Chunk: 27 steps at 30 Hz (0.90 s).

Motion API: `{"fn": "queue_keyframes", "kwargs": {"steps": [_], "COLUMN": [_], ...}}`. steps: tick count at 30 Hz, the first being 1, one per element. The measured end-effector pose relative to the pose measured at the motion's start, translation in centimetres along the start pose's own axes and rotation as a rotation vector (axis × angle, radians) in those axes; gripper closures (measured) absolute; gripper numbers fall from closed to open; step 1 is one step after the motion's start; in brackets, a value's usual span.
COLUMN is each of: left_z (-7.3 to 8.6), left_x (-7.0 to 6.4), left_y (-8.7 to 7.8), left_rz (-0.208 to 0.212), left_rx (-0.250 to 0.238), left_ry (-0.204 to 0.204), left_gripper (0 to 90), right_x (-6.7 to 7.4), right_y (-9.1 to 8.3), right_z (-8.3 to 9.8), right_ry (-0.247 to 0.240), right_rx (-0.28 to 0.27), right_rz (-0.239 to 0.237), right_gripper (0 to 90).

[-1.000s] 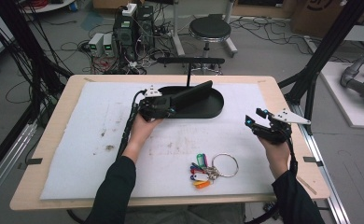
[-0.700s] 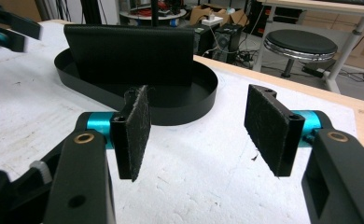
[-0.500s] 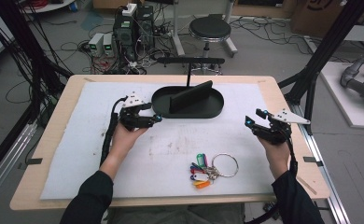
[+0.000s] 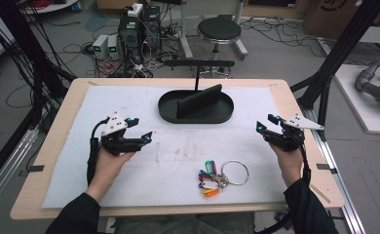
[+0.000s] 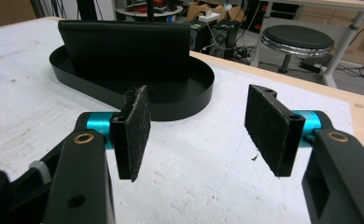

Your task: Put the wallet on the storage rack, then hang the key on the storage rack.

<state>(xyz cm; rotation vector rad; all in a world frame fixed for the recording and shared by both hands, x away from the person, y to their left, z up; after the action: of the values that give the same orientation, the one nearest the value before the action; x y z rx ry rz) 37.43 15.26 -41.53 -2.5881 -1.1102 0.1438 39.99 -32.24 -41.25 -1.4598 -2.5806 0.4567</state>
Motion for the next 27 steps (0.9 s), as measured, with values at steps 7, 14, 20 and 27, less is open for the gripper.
{"fn": "queue_keyframes", "kwargs": {"steps": [7, 14, 20, 27], "left_z": [2.2, 2.5, 2.0, 3.1], "left_x": [0.8, 0.6, 0.0, -0.2], "left_y": [-1.6, -1.9, -2.4, -3.3], "left_rz": [-0.047, -0.062, -0.052, -0.046], "left_rx": [0.005, 0.007, 0.007, -0.019], "left_ry": [-0.046, -0.049, -0.011, -0.045], "left_gripper": [27.0, 27.0, 27.0, 27.1], "right_x": [0.2, 0.5, 0.8, 1.9], "right_y": [-0.1, -0.4, -1.3, -2.5], "right_z": [0.1, -0.1, -1.0, -0.8], "right_ry": [-0.006, -0.004, 0.002, 0.041], "right_rx": [0.009, -0.007, -0.030, -0.003], "right_rz": [0.005, 0.001, -0.014, -0.057], "right_gripper": [40.3, 40.2, 39.1, 37.7]}}
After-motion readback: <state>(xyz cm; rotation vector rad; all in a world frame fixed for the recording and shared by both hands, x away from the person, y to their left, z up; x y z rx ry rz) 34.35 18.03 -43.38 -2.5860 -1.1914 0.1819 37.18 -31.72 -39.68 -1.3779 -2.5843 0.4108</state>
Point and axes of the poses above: each handheld gripper's, and its own axes: y roughly forward along the jaws, z roughly out of its underside, x roughly to its left, the point moved 5 cm from there along y, roughly forward along the jaws
